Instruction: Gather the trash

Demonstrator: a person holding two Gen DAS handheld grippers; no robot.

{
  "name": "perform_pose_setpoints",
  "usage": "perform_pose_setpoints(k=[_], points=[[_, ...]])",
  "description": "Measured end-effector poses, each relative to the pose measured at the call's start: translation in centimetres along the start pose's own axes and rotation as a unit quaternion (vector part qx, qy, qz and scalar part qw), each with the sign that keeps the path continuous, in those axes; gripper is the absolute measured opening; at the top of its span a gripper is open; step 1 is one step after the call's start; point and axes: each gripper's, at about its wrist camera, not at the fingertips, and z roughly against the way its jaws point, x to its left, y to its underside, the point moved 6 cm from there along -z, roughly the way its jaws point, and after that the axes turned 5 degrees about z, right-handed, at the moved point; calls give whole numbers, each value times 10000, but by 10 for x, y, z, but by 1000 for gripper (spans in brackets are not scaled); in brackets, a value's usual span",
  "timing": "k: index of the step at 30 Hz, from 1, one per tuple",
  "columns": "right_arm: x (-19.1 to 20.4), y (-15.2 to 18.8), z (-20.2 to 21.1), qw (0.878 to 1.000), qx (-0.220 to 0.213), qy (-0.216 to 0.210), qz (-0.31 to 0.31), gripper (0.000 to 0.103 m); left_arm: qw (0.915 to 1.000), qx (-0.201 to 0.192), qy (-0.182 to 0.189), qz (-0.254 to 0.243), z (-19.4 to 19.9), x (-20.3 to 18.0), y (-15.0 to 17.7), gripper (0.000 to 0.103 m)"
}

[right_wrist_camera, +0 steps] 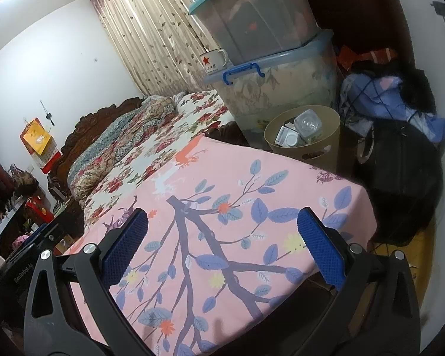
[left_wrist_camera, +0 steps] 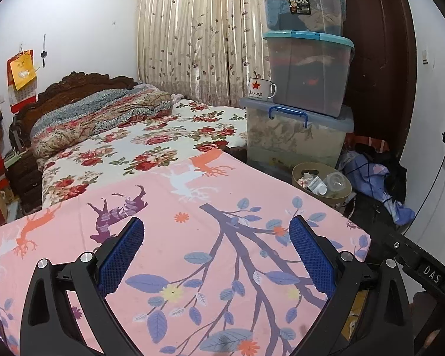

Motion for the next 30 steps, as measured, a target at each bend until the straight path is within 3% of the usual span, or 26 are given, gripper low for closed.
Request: perform_pose_setpoints(k=[15, 25, 30], points=[[6, 3, -2, 9999, 71, -2, 153, 100, 9992, -173, -251, 266, 5, 13, -6, 95], [10, 4, -1, 9996, 62, 6, 274, 100, 9992, -39, -386, 55, 2, 11, -3, 95], [6, 7, -5, 9997, 167, 4, 179, 100, 9976, -20, -665, -184, -1, 6, 1, 95]])
